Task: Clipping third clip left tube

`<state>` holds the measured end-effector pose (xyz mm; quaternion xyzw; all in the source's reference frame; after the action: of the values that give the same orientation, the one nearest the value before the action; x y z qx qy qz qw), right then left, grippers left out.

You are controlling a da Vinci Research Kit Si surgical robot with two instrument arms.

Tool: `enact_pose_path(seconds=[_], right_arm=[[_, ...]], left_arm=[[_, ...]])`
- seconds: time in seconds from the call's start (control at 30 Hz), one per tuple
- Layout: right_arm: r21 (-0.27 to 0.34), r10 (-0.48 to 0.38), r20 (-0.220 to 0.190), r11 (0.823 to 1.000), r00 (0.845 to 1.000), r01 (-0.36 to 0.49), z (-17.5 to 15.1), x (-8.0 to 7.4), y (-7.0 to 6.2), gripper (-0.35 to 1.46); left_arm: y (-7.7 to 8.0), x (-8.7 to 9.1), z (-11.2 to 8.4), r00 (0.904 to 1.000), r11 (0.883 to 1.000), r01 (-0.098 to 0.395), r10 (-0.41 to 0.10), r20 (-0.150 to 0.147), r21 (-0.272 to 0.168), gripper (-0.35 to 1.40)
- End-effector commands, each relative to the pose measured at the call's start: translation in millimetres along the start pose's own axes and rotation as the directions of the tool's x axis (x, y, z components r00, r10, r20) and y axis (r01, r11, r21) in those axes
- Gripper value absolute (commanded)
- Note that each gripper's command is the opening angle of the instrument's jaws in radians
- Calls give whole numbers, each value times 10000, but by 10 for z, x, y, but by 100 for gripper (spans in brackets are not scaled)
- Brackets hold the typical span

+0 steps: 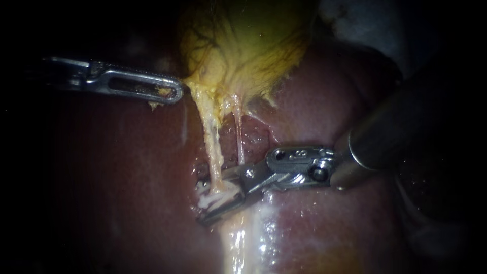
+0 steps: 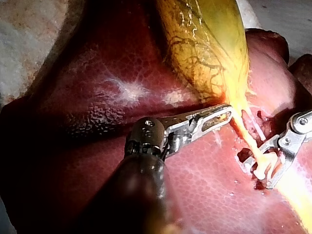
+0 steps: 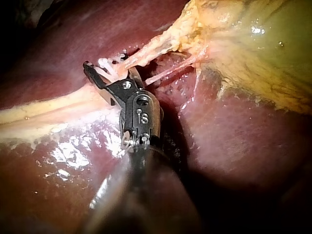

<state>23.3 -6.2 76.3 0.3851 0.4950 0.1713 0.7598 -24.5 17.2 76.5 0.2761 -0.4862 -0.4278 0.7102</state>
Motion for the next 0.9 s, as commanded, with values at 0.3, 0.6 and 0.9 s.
enact_pose_path(seconds=[0.3,0.6,0.9], right_arm=[[499,672,-925,9968,9934,-627,-14,5,6,47],[1624,1663,-2220,9779,9608,-1318,-18,5,21,47],[2306,2373,-2960,9577,9252,-1719,-10,20,31,47]], left_arm=[[0,0,0,10000,10000,-1,1,-1,7,-35],[0,0,0,10000,10000,-1,1,0,5,-35],[0,0,0,10000,10000,-2,2,0,5,-35]])
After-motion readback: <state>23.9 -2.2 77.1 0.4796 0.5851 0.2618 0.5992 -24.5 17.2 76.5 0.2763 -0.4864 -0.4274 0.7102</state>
